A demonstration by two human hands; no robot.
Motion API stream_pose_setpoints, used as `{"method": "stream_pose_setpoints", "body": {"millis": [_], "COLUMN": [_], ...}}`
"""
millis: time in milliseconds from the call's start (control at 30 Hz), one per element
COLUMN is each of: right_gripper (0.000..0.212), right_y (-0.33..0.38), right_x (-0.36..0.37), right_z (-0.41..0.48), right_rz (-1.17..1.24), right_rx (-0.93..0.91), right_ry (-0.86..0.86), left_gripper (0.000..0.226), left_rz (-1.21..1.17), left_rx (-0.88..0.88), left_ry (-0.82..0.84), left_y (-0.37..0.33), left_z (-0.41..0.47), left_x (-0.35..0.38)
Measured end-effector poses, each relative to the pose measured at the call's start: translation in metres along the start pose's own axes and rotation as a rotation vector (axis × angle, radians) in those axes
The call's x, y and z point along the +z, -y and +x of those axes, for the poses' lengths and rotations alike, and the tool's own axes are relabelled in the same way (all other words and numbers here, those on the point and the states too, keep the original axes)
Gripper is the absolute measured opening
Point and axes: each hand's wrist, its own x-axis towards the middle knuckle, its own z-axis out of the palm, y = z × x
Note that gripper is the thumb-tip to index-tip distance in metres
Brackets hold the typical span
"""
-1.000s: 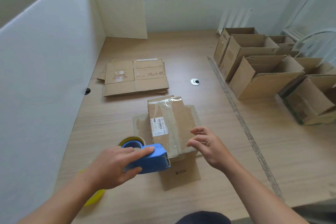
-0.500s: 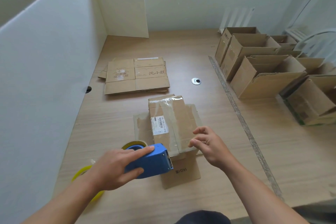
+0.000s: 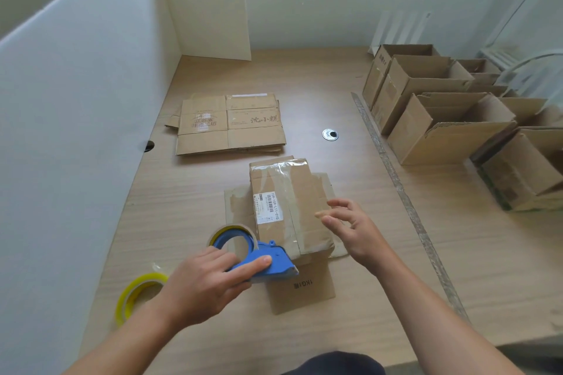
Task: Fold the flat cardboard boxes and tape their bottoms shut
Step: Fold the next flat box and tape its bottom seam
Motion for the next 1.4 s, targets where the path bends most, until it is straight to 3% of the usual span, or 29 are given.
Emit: {"method": "stream_pose_setpoints", "body": {"millis": [133, 233, 633, 800, 967, 1200, 1400], "right_gripper": [0.019, 0.016, 0.019, 0.013, 0.009, 0.035, 0.046], "right_y": [0.002, -0.001, 0.045, 0.06, 0.054, 0.038, 0.034], "right_x": [0.014, 0.017, 0.015, 0.03, 0.051, 0.07, 0.1], "right_z": [0.002, 0.004, 0.015, 0.021, 0.021, 0.02, 0.026], "right_rz": [0.28, 0.325, -0.197, -0.172, -0.271, -0.481, -0.503], "right_rx": [0.099, 0.178, -0.024, -0.081, -0.084, -0.036, -0.05], "right_ry": [-0.026, -0.019, 0.206, 0.223, 0.312, 0.283, 0.376], "left_gripper": [0.05, 0.048, 0.056, 0.046, 0.049, 0.051, 0.073], "left_rz": [-0.001, -0.004, -0.24, -0.16, -0.098, -0.113, -0.058], "left_rx": [-0.041, -0.061, -0.311, -0.246, -0.358, -0.513, -0.691], "left_ry": [-0.052, -0.021, 0.047, 0.081, 0.08, 0.052, 0.129], "left_y": [-0.002, -0.003, -0.007, -0.009, -0.011, -0.012, -0.029], "left_z": [0.006, 0.01, -0.015, -0.023, -0.033, -0.055, -0.057], "left_x": [0.0, -0.004, -0.012, -0.004, 0.004, 0.011, 0.025]}}
